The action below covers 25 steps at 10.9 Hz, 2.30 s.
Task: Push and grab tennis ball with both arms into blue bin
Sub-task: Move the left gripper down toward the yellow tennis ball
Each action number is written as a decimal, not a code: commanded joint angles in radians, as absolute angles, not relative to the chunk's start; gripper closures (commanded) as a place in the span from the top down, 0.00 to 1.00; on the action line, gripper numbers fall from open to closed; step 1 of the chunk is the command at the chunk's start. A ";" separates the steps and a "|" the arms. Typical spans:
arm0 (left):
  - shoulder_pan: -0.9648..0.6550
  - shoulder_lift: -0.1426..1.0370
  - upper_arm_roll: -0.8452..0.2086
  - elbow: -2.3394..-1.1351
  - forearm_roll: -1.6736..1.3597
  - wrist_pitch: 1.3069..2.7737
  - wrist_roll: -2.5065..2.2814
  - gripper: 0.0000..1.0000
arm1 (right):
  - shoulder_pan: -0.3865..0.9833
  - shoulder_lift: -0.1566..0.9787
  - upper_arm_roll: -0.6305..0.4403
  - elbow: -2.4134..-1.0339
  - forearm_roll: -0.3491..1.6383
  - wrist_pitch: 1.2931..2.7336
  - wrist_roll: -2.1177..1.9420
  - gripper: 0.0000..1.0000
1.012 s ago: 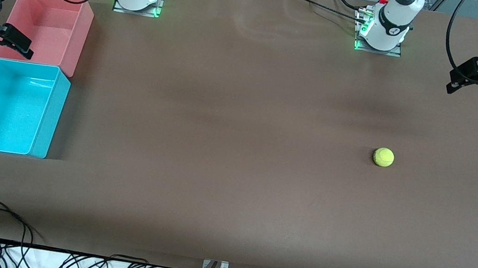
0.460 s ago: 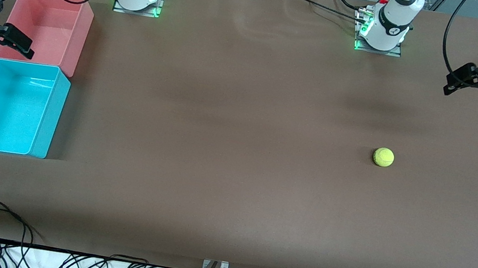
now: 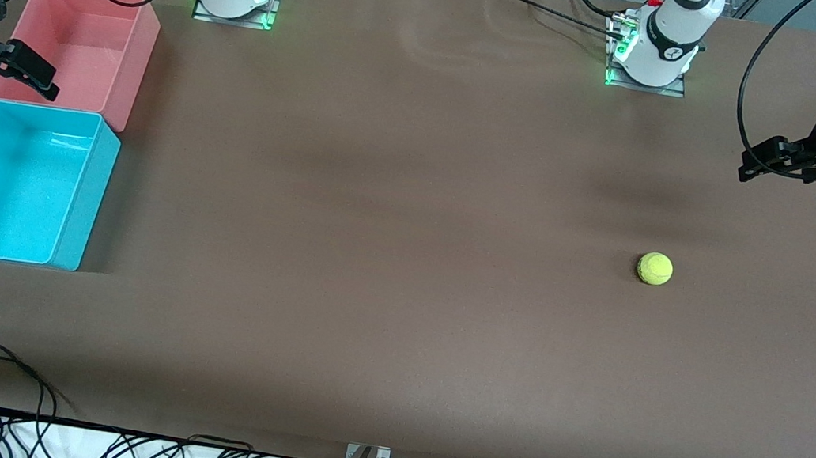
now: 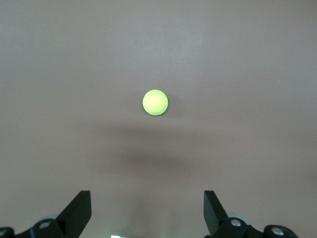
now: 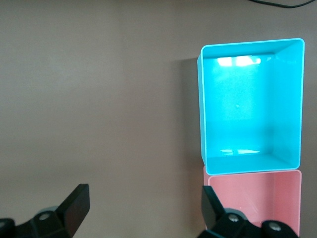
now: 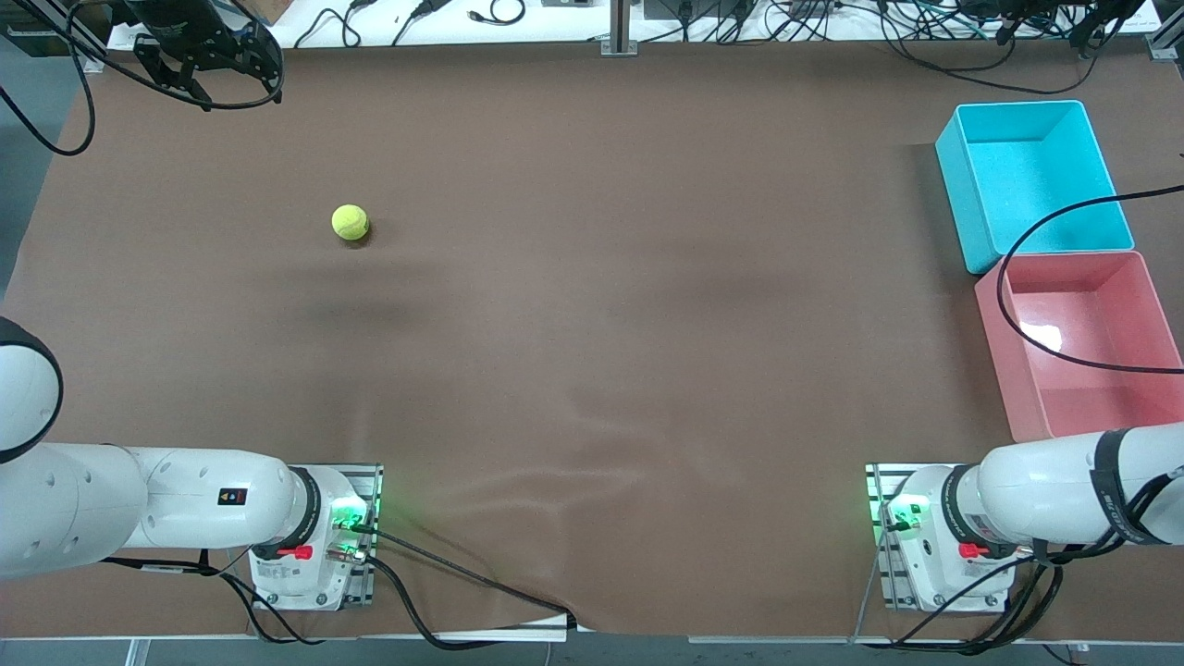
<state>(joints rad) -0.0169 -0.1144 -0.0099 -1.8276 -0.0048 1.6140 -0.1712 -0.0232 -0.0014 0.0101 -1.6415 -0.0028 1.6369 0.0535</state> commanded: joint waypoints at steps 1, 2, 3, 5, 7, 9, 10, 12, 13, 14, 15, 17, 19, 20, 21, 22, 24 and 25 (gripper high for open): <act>-0.009 -0.121 0.007 -1.873 0.003 1.637 -0.144 1.00 | -0.021 0.003 0.008 -1.618 0.000 1.612 0.049 1.00; -0.012 -0.117 0.021 -1.875 0.005 1.640 -0.132 1.00 | -0.021 0.003 0.009 -1.617 0.000 1.614 0.049 1.00; -0.012 -0.106 0.023 -1.894 0.005 1.657 -0.132 1.00 | -0.020 0.003 0.009 -1.617 0.000 1.612 0.049 1.00; -0.011 -0.088 0.025 -1.914 0.003 1.690 -0.123 1.00 | -0.020 0.003 0.009 -1.618 0.000 1.612 0.049 1.00; -0.012 -0.089 0.025 -1.968 0.003 1.756 -0.075 1.00 | -0.020 0.003 0.009 -1.617 0.000 1.612 0.049 1.00; -0.011 -0.092 0.025 -2.041 0.003 1.852 -0.077 1.00 | -0.020 0.003 0.009 -1.618 0.002 1.612 0.049 1.00; -0.009 -0.097 0.025 -2.078 0.003 1.886 -0.075 1.00 | -0.020 0.003 0.009 -1.618 0.002 1.612 0.049 1.00; -0.005 -0.097 0.035 -2.124 0.003 1.942 -0.072 1.00 | -0.020 0.003 0.009 -1.617 0.002 1.612 0.049 1.00; -0.003 -0.095 0.035 -2.156 0.003 1.974 -0.069 1.00 | -0.020 0.003 0.009 -1.617 0.000 1.614 0.049 1.00; -0.003 -0.097 0.037 -2.211 0.003 2.012 -0.048 1.00 | -0.020 0.003 0.009 -1.618 0.002 1.612 0.049 1.00; -0.002 -0.101 0.037 -2.253 0.003 2.052 0.001 0.93 | -0.020 0.003 0.009 -1.618 0.000 1.612 0.049 1.00; -0.003 -0.101 0.037 -2.284 0.005 2.057 0.206 0.43 | -0.020 0.003 0.009 -1.618 0.002 1.612 0.049 1.00; 0.003 -0.100 0.037 -2.293 0.006 2.054 0.352 0.00 | -0.020 0.003 0.008 -1.618 0.002 1.614 0.049 1.00; 0.011 -0.100 0.037 -2.293 0.006 2.056 0.455 0.00 | -0.020 0.005 0.008 -1.617 0.002 1.612 0.049 1.00; 0.011 -0.097 0.037 -2.305 0.009 2.054 0.528 0.00 | -0.020 0.003 0.009 -1.617 0.002 1.614 0.049 1.00; 0.014 -0.097 0.037 -2.316 0.011 2.054 0.605 0.00 | -0.018 0.003 0.011 -1.617 0.003 1.612 0.049 1.00; 0.012 -0.086 0.037 -2.316 0.069 2.060 0.777 0.00 | -0.018 0.003 0.009 -1.617 0.002 1.612 0.048 1.00; 0.014 -0.081 0.037 -2.316 0.071 2.074 0.820 0.00 | -0.020 0.003 0.008 -1.618 0.002 1.612 0.046 1.00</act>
